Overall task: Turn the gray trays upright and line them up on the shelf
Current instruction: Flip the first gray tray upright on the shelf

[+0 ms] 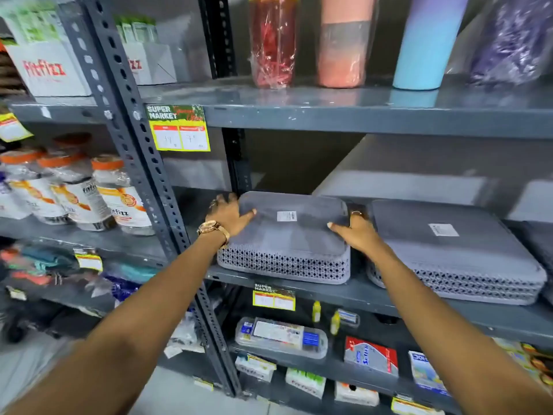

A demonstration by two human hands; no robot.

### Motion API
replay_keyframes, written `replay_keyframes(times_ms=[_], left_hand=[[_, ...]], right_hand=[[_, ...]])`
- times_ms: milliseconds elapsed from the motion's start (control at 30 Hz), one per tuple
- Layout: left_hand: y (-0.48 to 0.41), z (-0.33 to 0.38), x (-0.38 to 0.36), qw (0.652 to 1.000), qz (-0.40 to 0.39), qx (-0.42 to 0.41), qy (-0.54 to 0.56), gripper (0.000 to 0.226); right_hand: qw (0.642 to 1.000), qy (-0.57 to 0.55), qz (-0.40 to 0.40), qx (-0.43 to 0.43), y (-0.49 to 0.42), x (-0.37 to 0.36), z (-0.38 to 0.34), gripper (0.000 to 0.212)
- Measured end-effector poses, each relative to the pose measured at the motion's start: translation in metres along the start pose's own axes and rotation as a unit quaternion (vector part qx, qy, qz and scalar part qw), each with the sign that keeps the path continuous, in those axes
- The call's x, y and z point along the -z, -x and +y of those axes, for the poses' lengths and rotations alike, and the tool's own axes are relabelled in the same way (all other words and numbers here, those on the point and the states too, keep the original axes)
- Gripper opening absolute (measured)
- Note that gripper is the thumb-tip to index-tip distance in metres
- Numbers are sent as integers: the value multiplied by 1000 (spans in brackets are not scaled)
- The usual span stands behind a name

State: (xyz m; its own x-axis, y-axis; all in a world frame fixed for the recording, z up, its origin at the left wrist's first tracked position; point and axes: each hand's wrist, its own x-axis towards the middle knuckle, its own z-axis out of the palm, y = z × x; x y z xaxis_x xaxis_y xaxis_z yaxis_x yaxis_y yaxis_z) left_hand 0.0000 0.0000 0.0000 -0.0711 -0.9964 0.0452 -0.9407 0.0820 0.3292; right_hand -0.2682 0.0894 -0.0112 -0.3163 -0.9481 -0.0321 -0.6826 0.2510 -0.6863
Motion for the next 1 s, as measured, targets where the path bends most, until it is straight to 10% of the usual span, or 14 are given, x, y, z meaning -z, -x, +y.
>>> replay_keyframes(times_ms=[233, 433, 600, 767, 933, 1000], left_hand=[[-44, -20, -28, 965, -87, 111, 220, 83], [-47, -17, -47, 938, 46, 98, 329, 71], [-42, -2, -17, 836, 200, 54, 508, 57], [-36, -1, -4, 801, 138, 125, 569, 68], [-28, -25, -16, 774, 25, 160, 612, 107], [-24, -31, -20, 783, 26, 162, 600, 86]], right_hand=[[986, -126, 0, -106, -32, -34, -9, 62], [952, -245, 127, -129, -42, -44, -14, 78], [870, -427, 240, -56, -49, -15, -32, 62], [855, -461, 224, -84, -43, -12, -28, 94], [899, -348, 232, -131, -13, -32, -16, 70], [908, -322, 227, -140, -4, -40, -5, 61]])
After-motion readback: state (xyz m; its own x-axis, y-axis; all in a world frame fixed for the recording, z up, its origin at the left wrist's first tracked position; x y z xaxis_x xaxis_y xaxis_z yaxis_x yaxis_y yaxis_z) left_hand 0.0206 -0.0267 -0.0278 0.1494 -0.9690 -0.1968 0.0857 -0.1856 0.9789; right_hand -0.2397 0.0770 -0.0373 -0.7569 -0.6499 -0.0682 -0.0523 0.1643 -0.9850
